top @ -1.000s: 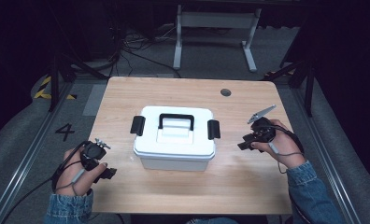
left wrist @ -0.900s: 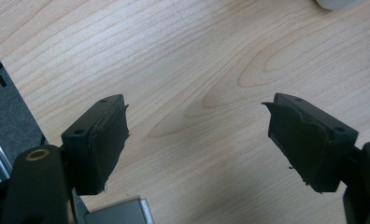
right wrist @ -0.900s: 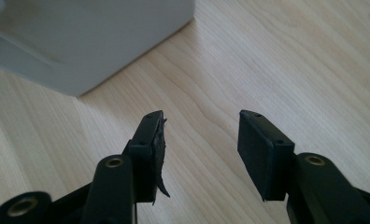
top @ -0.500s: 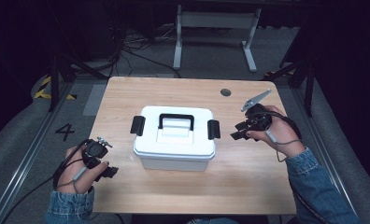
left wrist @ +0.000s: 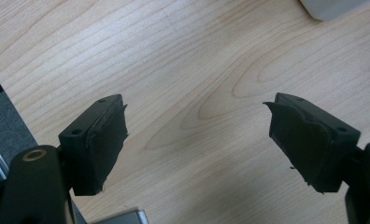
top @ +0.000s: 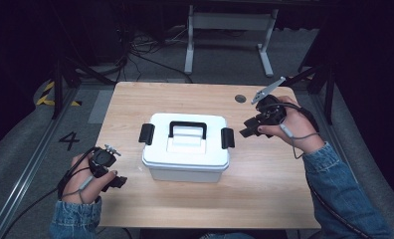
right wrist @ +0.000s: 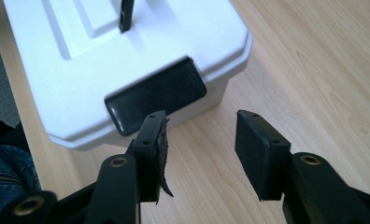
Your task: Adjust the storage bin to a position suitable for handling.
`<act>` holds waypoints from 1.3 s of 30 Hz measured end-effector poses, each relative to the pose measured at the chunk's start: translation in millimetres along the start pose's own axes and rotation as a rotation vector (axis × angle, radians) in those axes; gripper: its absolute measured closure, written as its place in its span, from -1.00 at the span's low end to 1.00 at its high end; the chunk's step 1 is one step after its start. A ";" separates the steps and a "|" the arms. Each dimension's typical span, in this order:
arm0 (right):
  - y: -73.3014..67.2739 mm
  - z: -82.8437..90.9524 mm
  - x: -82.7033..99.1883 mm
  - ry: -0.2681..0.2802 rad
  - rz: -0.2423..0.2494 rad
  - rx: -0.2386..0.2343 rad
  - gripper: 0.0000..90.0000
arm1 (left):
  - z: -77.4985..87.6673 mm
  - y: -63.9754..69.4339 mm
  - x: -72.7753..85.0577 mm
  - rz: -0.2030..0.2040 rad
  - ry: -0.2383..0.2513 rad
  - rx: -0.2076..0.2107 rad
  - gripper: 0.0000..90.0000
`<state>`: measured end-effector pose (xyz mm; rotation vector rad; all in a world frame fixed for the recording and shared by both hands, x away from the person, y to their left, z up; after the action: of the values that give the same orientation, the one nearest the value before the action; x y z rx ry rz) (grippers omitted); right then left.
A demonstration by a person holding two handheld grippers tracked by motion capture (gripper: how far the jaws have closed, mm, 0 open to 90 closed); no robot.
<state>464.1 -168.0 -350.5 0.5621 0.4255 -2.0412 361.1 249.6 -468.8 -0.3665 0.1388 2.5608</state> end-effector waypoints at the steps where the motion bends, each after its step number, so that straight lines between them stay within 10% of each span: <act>1: 0.0 0.0 0.0 0.000 0.000 0.000 0.21 | 0.0 0.0 0.0 0.000 0.000 0.000 -0.58; 18: -20.7 -1.3 -45.2 0.037 0.068 -0.060 0.21 | -2.9 -1.7 -7.8 -0.029 0.000 0.009 -0.58; 25: -31.4 -25.8 -72.9 0.025 0.123 -0.083 0.18 | -3.6 -5.0 -20.6 0.060 0.059 0.025 -0.56; 39: -43.5 -69.5 -98.3 -0.018 0.159 -0.115 0.22 | -1.5 -12.9 -34.3 0.044 0.042 0.028 -0.46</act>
<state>485.8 -41.9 -351.7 0.4916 0.4695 -1.8555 396.3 243.1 -460.7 -0.4113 0.2005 2.5922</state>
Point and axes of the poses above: each handheld gripper's, and its own axes: z roughly backward along the jaws, x roughly out of its underside, y roughly to its right, the point moved 7 cm from there along -z, roughly forward along the jaws, and after that the axes turned 2 degrees about x, right-handed, at the moved point
